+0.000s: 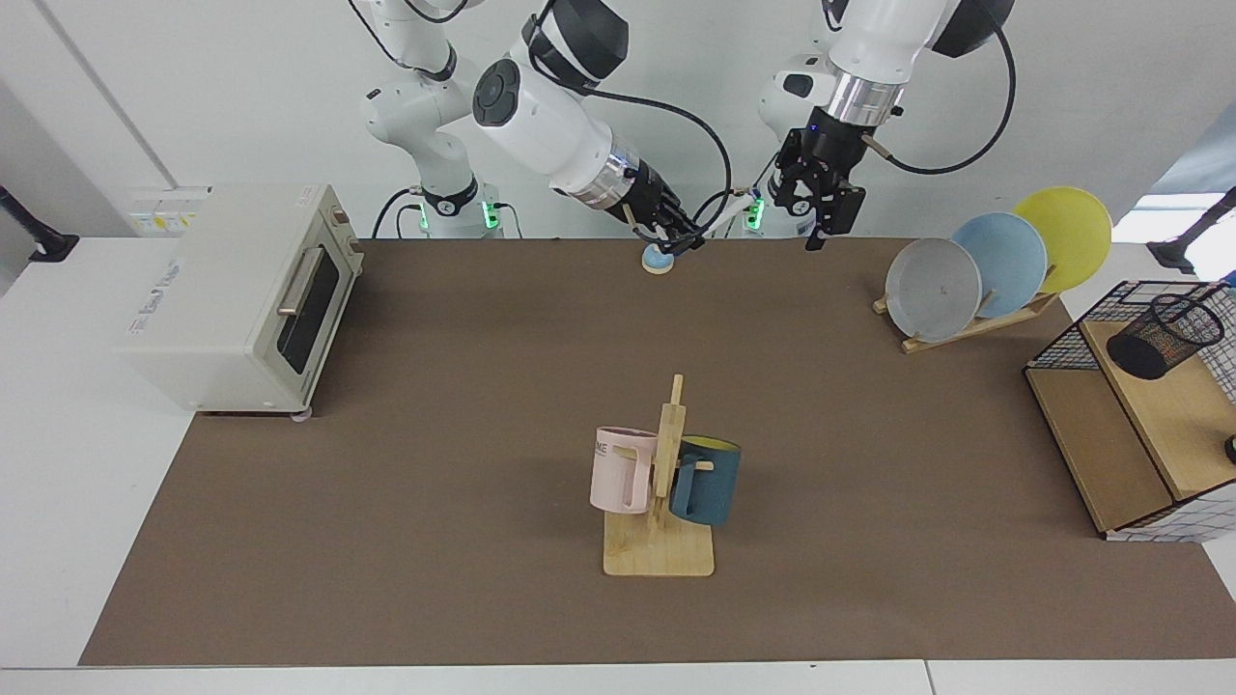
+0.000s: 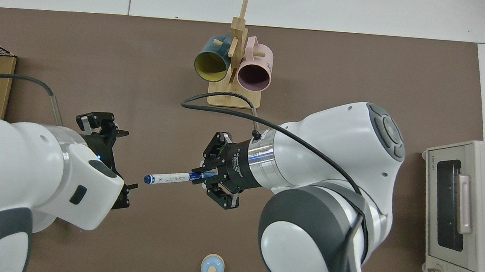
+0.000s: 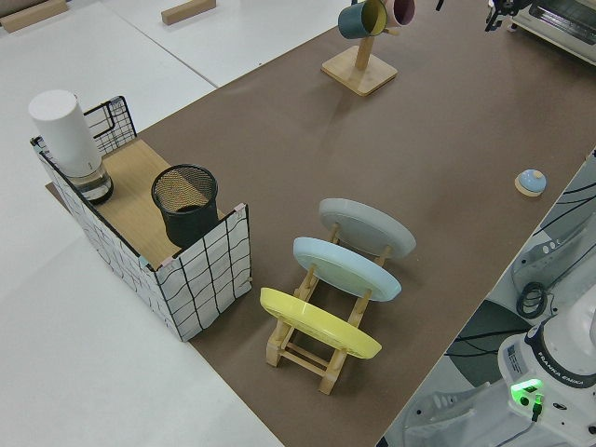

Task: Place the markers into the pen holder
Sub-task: 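Close the left gripper on the marker's capped end beside the right gripper, then open the right gripper and withdraw while the left gripper pulls the marker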

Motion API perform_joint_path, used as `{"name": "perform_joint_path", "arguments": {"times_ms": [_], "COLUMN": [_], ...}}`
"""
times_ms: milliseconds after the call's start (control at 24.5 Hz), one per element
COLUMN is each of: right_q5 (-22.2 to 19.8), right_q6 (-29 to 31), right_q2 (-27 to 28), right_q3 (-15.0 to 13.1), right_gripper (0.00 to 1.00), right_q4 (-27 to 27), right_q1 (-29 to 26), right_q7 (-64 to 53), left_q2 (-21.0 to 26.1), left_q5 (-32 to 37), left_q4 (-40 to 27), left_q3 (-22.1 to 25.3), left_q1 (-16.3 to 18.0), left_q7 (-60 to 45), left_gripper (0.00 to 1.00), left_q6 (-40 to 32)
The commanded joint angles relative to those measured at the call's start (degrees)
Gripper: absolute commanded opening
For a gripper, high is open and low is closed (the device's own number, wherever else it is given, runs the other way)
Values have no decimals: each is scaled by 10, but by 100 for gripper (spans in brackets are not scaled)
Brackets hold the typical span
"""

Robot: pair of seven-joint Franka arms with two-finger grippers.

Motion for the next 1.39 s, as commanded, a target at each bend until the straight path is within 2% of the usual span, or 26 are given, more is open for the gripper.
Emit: {"name": "perform_joint_path", "arguments": {"times_ms": [0,285,326,408,448,611,693,1100,1141,1182,1223,1345], "right_q5": [0,-1,-1,-1,-1,-1,-1,-1,-1,-1,-9,-87], "right_q6": [12,12,11,11,11,9,8,4,2,0,-3,-36], "right_q2": [6,6,7,6,6,6,7,6,5,3,1,-19], "right_q3": [-2,-2,-2,-2,-2,-2,-2,-2,-2,-2,-4,-3], "right_gripper": [0,0,0,0,0,0,0,0,31,73,100,100], "right_q4": [4,3,3,4,3,4,4,4,3,3,3,4], "right_q1": [1,1,0,0,0,0,0,-1,-1,-1,-1,-5], "right_q7": [11,8,7,6,6,5,4,3,4,7,4,-28], "left_q2": [-17,-19,-22,-24,-24,-25,-25,-26,-26,-26,-26,-25], "left_q5": [-10,-10,-10,-10,-10,-10,-9,-8,-8,-9,-8,-4], "left_q4": [-24,-23,-22,-23,-23,-23,-23,-23,-23,-23,-22,-21], "left_q3": [-15,-47,-55,-61,-61,-62,-65,-65,-64,-64,-63,-59], "left_q1": [-10,-13,-13,-12,-12,-13,-12,-11,-11,-11,-10,-5], "left_q7": [13,4,1,1,1,-1,-5,-9,-10,-11,-14,-25], "left_gripper": [100,98,96,87,78,16,0,0,0,0,0,0], "left_q6": [23,19,19,23,23,20,16,14,9,5,0,-17]}}
